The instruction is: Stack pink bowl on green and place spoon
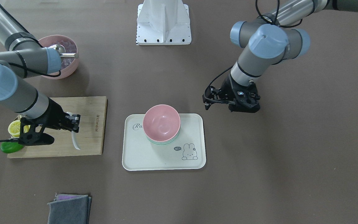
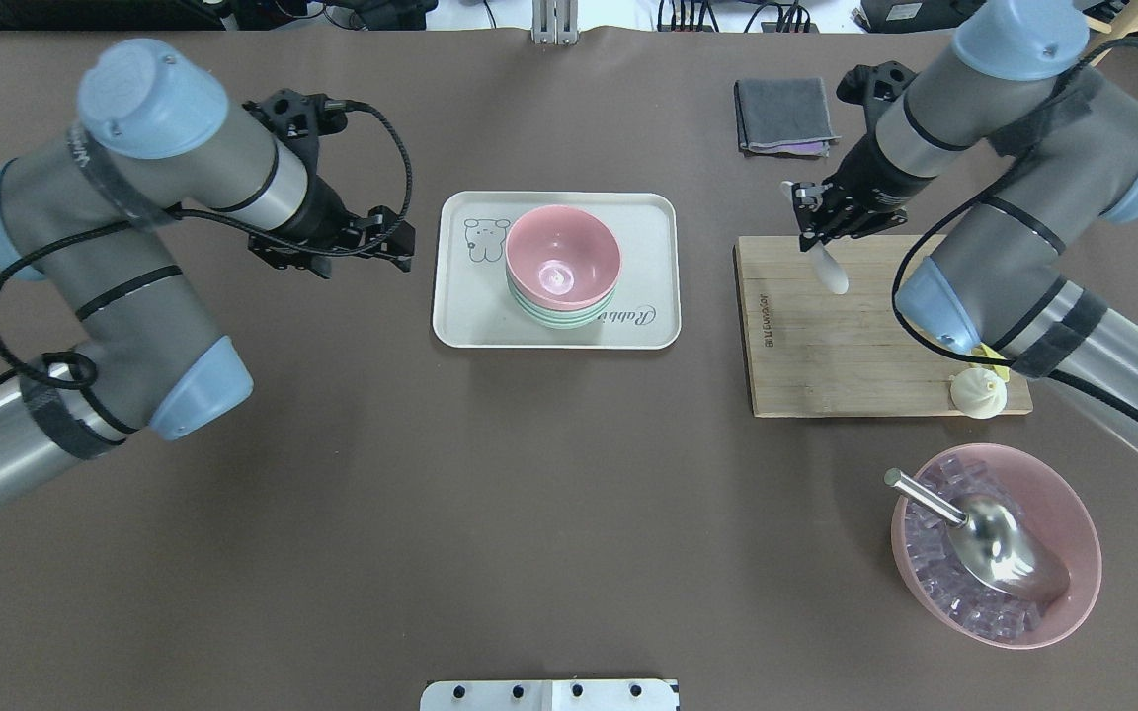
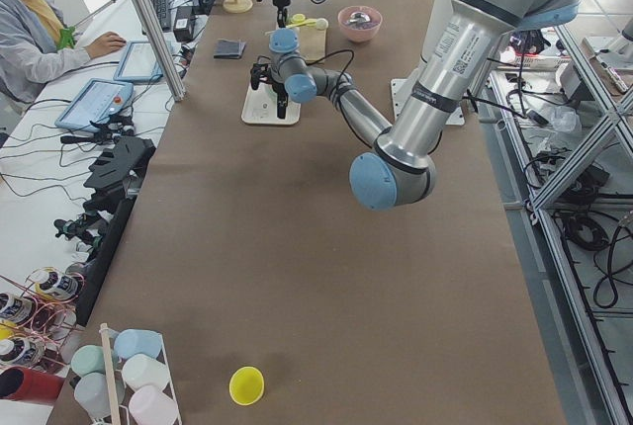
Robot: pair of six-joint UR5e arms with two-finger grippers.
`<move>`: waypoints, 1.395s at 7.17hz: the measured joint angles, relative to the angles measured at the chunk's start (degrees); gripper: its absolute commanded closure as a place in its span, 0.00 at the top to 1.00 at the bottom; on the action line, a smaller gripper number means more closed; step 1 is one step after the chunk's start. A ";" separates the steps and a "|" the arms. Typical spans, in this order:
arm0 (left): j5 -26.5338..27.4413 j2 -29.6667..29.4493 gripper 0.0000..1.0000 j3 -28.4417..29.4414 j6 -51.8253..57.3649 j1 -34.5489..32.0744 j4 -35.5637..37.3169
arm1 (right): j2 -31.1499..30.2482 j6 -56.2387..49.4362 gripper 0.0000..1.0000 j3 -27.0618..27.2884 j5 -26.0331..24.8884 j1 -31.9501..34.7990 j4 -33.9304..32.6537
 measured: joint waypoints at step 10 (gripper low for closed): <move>-7.80 12.97 0.98 -4.01 16.37 -11.24 0.02 | 4.55 15.51 1.00 1.62 -8.03 -4.80 4.14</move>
